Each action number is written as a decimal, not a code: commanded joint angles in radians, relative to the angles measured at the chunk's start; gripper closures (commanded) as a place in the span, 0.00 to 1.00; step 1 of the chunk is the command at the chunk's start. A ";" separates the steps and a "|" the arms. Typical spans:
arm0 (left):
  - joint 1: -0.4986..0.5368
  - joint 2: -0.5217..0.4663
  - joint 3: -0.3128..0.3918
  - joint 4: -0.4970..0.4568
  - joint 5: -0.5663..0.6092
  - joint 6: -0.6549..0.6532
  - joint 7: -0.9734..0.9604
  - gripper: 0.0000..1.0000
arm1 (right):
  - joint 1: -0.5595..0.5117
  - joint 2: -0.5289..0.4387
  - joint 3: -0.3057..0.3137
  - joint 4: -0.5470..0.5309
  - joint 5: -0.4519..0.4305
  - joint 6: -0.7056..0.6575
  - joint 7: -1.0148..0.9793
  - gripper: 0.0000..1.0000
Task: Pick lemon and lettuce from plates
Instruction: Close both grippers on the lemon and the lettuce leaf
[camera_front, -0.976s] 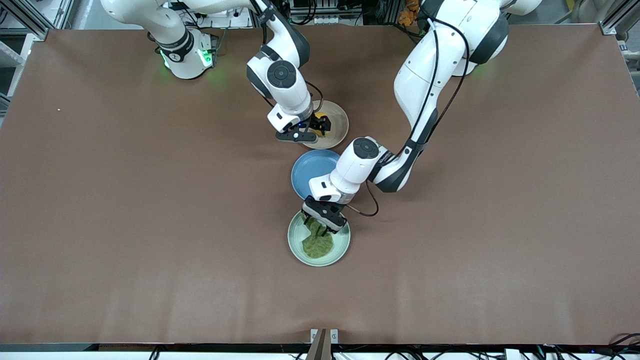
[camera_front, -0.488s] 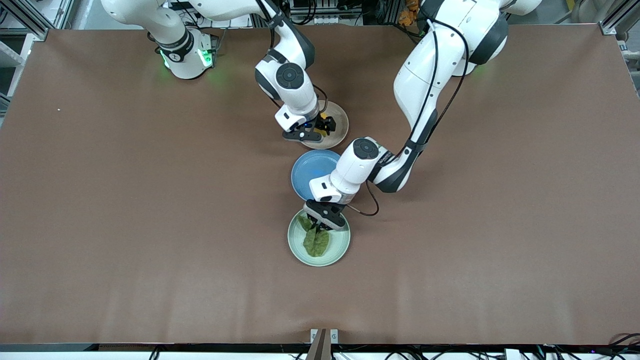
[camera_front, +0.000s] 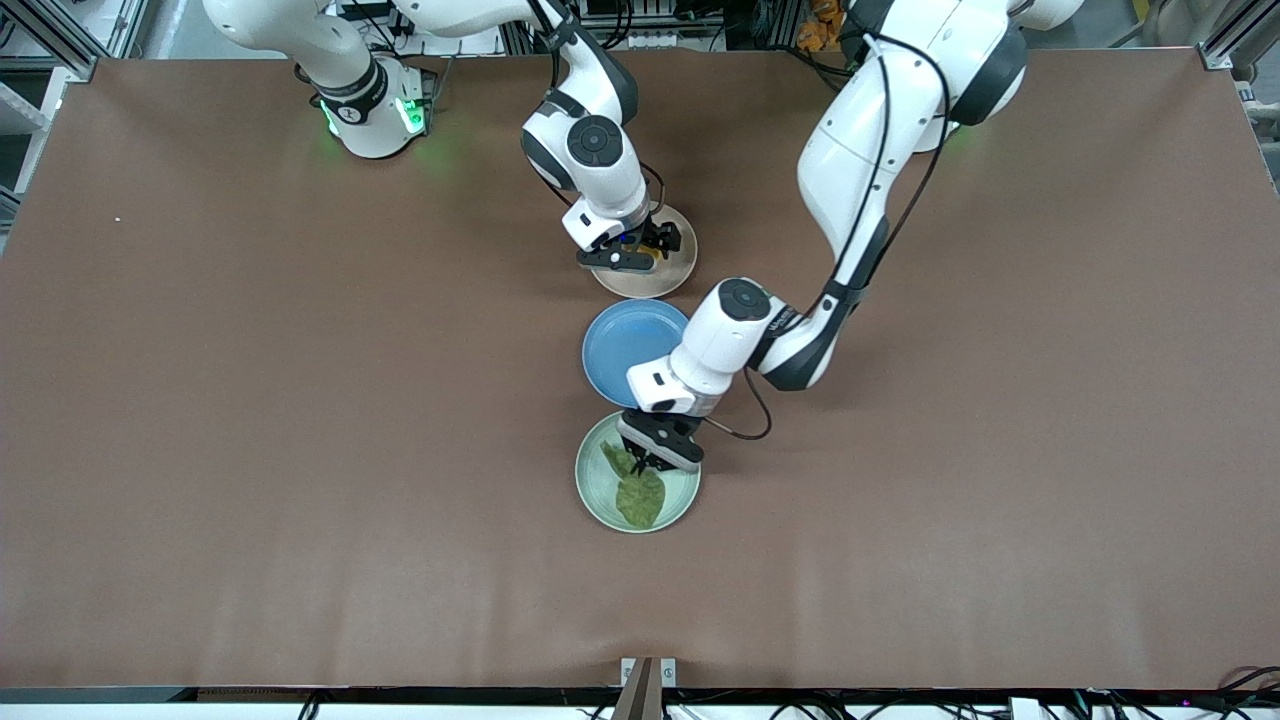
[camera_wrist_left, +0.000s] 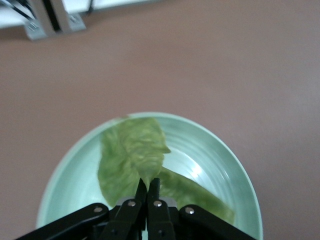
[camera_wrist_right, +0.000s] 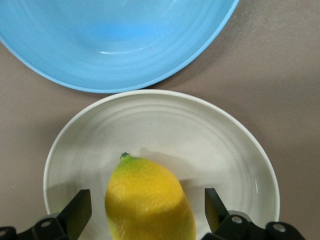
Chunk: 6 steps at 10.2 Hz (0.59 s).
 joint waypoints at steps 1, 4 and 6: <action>0.055 -0.133 -0.004 -0.038 0.026 -0.146 -0.020 1.00 | 0.005 0.011 -0.002 0.010 0.017 0.012 0.010 0.64; 0.136 -0.314 -0.029 -0.037 0.010 -0.431 -0.020 1.00 | 0.005 0.005 -0.003 0.024 0.017 -0.002 0.008 1.00; 0.237 -0.415 -0.029 -0.038 0.007 -0.681 -0.004 1.00 | -0.004 -0.002 -0.008 0.054 0.017 -0.024 0.001 1.00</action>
